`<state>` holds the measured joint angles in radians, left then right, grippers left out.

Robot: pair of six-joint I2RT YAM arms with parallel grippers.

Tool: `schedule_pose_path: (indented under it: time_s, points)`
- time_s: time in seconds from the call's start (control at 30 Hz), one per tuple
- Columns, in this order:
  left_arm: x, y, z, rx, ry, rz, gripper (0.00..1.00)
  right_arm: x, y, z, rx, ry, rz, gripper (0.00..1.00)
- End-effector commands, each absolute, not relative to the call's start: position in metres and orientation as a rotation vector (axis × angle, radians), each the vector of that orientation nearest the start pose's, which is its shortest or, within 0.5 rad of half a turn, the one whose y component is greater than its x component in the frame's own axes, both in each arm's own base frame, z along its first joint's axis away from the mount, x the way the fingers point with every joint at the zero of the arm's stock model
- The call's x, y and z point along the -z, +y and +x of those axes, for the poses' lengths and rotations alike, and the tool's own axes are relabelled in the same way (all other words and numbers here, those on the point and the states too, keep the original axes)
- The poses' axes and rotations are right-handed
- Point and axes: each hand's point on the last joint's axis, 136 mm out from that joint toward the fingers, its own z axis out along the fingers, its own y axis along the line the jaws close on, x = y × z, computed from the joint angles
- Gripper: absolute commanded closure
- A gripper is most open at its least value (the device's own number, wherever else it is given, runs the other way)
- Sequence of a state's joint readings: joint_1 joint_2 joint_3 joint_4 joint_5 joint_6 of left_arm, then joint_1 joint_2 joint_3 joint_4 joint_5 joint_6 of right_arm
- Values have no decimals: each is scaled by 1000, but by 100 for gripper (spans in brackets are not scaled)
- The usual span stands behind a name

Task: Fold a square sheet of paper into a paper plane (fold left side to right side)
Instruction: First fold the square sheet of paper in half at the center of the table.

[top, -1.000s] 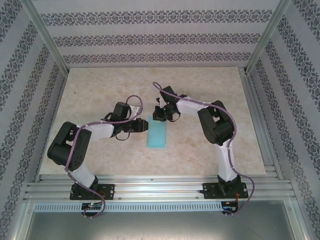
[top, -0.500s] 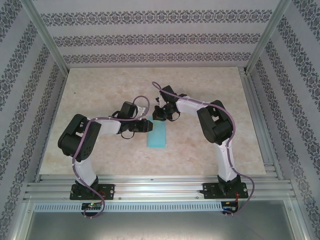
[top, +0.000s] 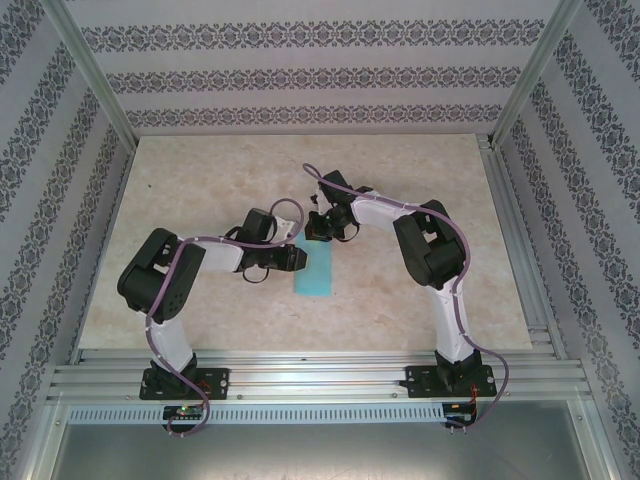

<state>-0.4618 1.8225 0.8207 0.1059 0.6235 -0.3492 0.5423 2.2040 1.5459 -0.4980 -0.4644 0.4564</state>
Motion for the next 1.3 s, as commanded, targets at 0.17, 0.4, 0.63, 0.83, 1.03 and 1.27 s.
schedule_pose_path:
  time_s: [0.17, 0.4, 0.63, 0.83, 1.03, 1.27]
  points:
    - [-26, -266, 272, 1160, 2541, 536, 75, 12, 307, 382, -761, 2944, -252, 94]
    - [-27, -268, 253, 1218, 2523, 583, 74, 12, 306, 383, -759, 2946, -248, 94]
    - [-21, -267, 235, 1232, 2552, 597, 74, 13, 304, 383, -754, 2952, -244, 94]
    - [-9, -262, 218, 1225, 2603, 584, 74, 14, 302, 383, -747, 2956, -242, 94]
    - [-4, -256, 201, 1214, 2643, 569, 74, 13, 303, 383, -749, 2955, -245, 94]
    - [-5, -249, 182, 1219, 2671, 559, 74, 13, 303, 383, -754, 2955, -245, 94]
